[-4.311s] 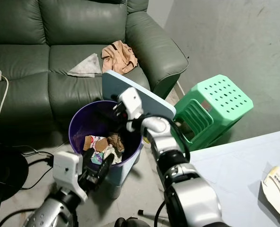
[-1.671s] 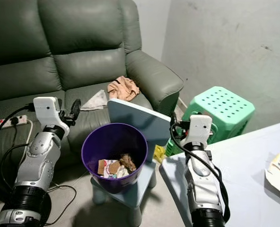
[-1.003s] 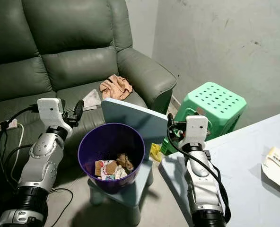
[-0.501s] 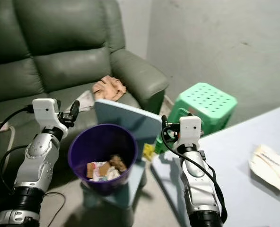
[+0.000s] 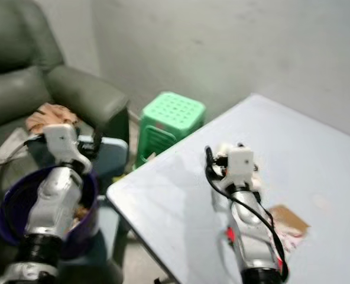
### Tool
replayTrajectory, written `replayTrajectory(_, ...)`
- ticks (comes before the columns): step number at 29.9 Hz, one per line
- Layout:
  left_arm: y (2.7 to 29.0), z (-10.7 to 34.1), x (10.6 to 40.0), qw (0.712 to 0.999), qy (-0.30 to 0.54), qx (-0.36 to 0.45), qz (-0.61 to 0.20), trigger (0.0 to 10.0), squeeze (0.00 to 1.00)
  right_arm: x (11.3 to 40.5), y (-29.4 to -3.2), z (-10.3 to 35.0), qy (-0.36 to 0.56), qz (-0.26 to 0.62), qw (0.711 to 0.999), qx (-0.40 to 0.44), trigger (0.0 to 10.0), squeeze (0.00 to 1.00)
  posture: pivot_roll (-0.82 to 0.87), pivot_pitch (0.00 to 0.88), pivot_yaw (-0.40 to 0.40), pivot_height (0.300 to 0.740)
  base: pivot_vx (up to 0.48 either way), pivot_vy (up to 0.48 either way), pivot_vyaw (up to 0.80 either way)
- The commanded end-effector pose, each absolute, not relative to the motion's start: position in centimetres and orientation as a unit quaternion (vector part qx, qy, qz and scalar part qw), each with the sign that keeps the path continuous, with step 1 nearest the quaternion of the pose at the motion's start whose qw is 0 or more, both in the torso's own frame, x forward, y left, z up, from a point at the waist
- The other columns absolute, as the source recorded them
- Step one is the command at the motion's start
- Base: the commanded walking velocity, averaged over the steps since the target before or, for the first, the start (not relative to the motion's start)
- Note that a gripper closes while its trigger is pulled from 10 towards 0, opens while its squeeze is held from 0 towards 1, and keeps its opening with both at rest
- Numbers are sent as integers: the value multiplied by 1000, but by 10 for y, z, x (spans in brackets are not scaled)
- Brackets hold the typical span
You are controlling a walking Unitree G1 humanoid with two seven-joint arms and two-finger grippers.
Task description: Picking trash to rubbish bin
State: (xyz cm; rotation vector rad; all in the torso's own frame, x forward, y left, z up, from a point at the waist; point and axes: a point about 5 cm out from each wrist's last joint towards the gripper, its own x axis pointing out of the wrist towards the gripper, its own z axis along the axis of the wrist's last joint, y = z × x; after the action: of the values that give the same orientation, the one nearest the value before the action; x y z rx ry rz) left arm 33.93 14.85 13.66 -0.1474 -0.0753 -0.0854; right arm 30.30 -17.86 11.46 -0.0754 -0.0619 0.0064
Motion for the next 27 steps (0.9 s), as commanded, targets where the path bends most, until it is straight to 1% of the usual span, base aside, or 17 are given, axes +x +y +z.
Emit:
replayTrajectory(1, 159, 141, 341, 997, -43, -66, -29, 10000, 0, 305, -171, 123, -51, 17, 998, -31, 10000, 0, 51, 0, -53, 740, 0, 0, 0)
replayTrajectory(4, 158, 141, 341, 996, -43, -68, -28, 10000, 0, 305, -171, 123, -51, 19, 998, -24, 10000, 0, 51, 0, -55, 740, 0, 0, 0)
replayTrajectory(11, 156, 139, 339, 997, -35, -61, -42, 10000, 0, 305, -172, 122, -43, 10, 998, -36, 10000, 0, 51, 0, -58, 740, 0, 0, 0)
replayTrajectory(13, 155, 137, 339, 997, -31, -55, -47, 10000, 0, 305, -174, 121, -40, 2, 998, -41, 10000, 0, 51, 0, -58, 740, 0, 0, 0)
replayTrajectory(15, 152, 136, 337, 997, -24, -52, -61, 10000, 0, 304, -174, 119, -35, 9, 997, -70, 10000, 0, 51, 0, -59, 740, 0, 0, 0)
replayTrajectory(17, 152, 136, 337, 997, -24, -52, -61, 10000, 0, 304, -174, 119, -35, 9, 997, -70, 10000, 0, 51, 0, -59, 740, 0, 0, 0)
replayTrajectory(19, 143, 134, 334, 994, -20, -39, -98, 10000, 0, 304, -175, 117, -25, 25, 995, -92, 10000, 0, 53, 0, -61, 740, 0, 0, 0)
replayTrajectory(20, 134, 133, 331, 991, -19, -28, -128, 10000, 0, 305, -178, 116, -18, 34, 994, -102, 10000, 0, 56, 0, -65, 740, 0, 0, 0)
replayTrajectory(21, 134, 133, 331, 991, -19, -28, -128, 10000, 0, 305, -178, 116, -18, 34, 994, -102, 10000, 0, 56, 0, -65, 740, 0, 0, 0)
replayTrajectory(22, 117, 131, 324, 983, -17, -6, -185, 10000, 0, 305, -184, 115, -11, 40, 993, -114, 10000, 0, 58, 0, -66, 740, 0, 0, 0)
replayTrajectory(23, 117, 131, 324, 983, -17, -6, -185, 10000, 0, 305, -184, 115, -11, 40, 993, -114, 10000, 0, 58, 0, -66, 740, 0, 0, 0)
replayTrajectory(24, 102, 127, 317, 973, -11, 9, -231, 10000, 0, 306, -188, 116, -10, 42, 992, -123, 10000, 0, 59, 0, -67, 740, 0, 0, 0)
replayTrajectory(27, 86, 123, 307, 961, -3, 13, -275, 10000, 0, 307, -191, 118, -10, 51, 990, -134, 10000, 0, 55, 0, -64, 740, 0, 0, 0)
